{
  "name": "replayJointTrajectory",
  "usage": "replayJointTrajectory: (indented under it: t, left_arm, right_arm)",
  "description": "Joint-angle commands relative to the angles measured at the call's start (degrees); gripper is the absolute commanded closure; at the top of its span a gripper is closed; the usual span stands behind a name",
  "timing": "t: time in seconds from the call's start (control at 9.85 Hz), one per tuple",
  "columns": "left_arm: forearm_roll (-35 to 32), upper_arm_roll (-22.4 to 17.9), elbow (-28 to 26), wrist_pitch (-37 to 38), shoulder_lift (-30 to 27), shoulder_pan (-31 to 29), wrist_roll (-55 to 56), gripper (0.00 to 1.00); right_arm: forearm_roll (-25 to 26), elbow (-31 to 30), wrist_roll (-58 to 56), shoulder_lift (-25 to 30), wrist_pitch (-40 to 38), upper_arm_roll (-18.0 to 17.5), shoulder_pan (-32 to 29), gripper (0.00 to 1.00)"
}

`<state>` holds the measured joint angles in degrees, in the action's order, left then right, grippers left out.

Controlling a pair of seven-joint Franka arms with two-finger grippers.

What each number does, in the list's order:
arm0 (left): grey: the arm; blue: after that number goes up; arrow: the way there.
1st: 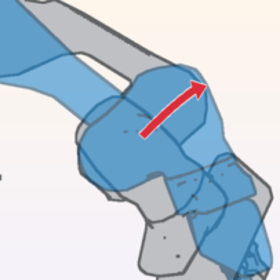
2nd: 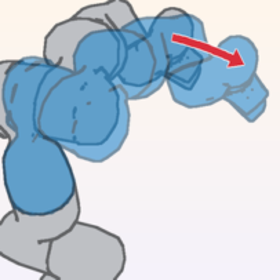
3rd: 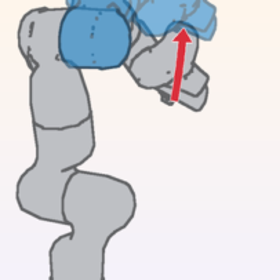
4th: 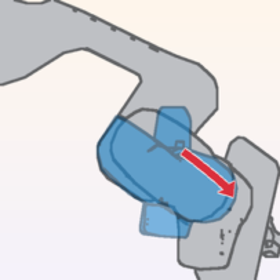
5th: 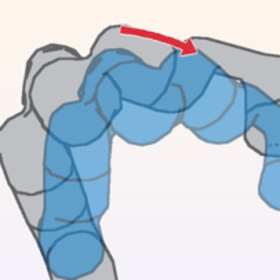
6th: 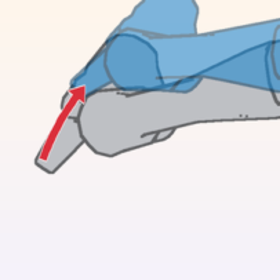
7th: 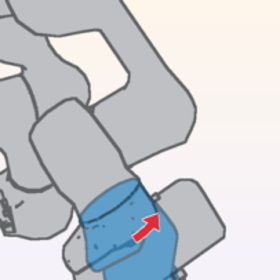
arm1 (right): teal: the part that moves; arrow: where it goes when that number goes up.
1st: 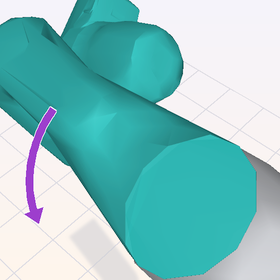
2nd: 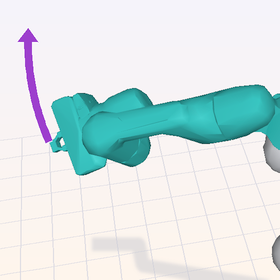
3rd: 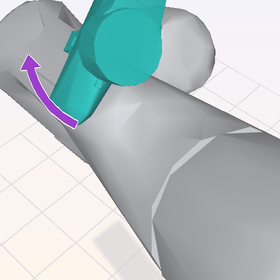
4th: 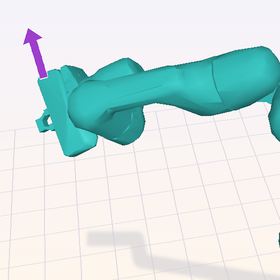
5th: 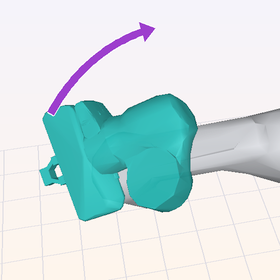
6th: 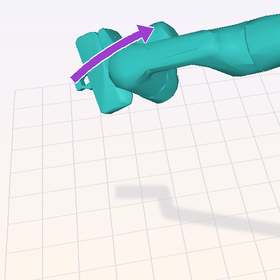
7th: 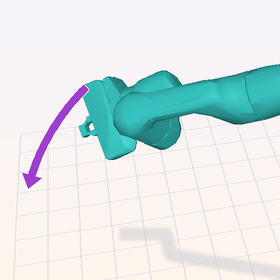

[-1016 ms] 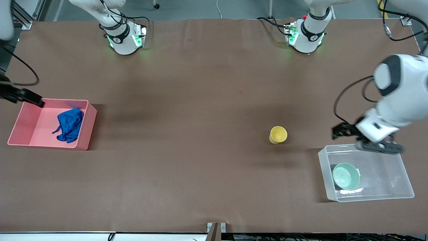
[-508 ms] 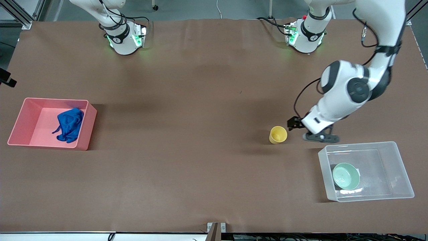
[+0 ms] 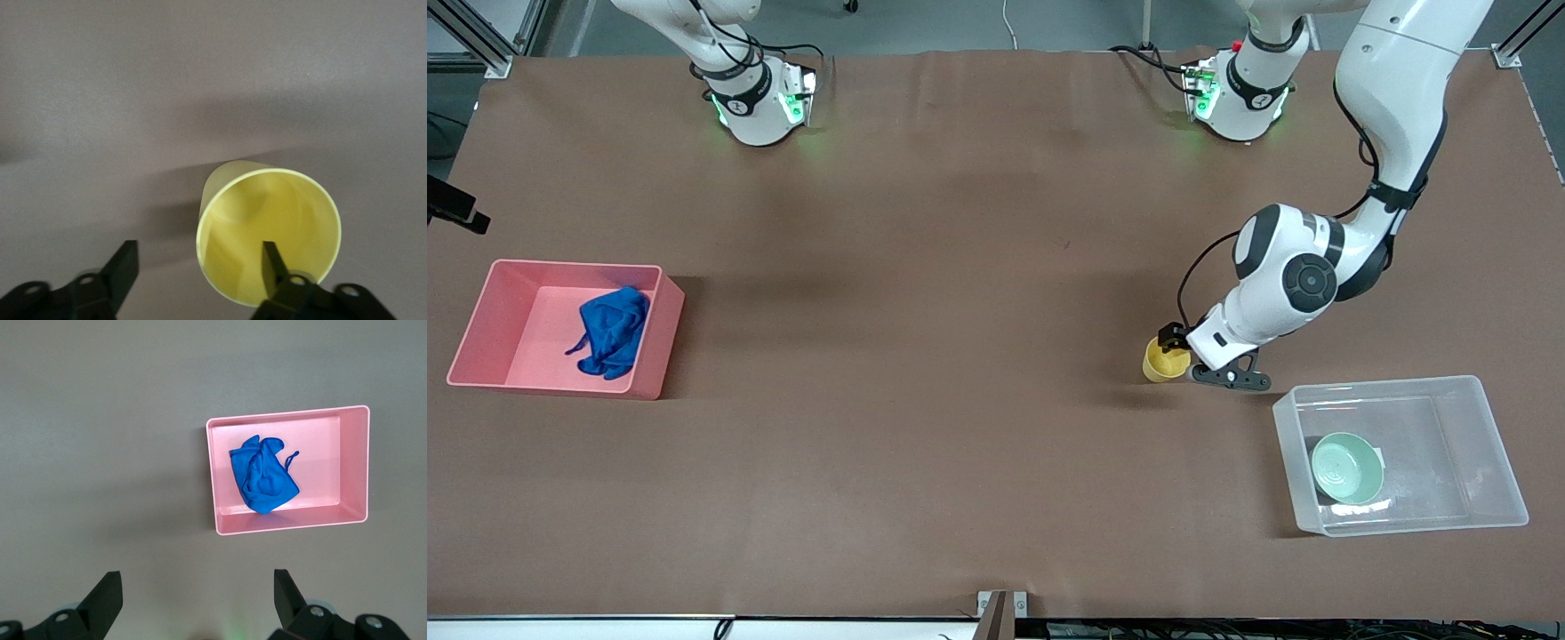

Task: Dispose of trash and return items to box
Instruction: 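Grasp the yellow cup with the left gripper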

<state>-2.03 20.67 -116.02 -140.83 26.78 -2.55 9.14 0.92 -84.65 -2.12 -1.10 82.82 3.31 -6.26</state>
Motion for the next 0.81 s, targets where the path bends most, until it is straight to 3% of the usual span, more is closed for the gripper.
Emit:
replayJointTrajectory:
  t: [0.0, 0.1, 0.2, 0.71]
  left_arm:
    - [-2.01, -0.02, 0.61, -1.37, 1.96, 0.01, 1.32, 0.85]
    - [-2.7, 0.07, 1.57, -1.38, 2.66, -0.17, 1.32, 0.95]
    - [-2.71, 0.07, 2.02, -1.38, 3.1, -0.17, 1.32, 0.99]
    - [-2.8, 0.16, 4.39, -0.59, 1.7, -0.96, 0.62, 1.0]
  right_arm:
    - [-0.57, -1.39, -1.83, 1.54, 0.76, -1.37, -0.86, 0.0]
    - [-0.4, -1.3, -1.84, 1.54, 0.76, -2.33, -1.03, 0.0]
    - [-0.4, -1.22, -1.92, 1.54, 0.68, -2.34, -1.03, 0.0]
    - [-0.48, -1.04, -1.84, 1.45, 0.06, -2.16, -1.29, 0.0]
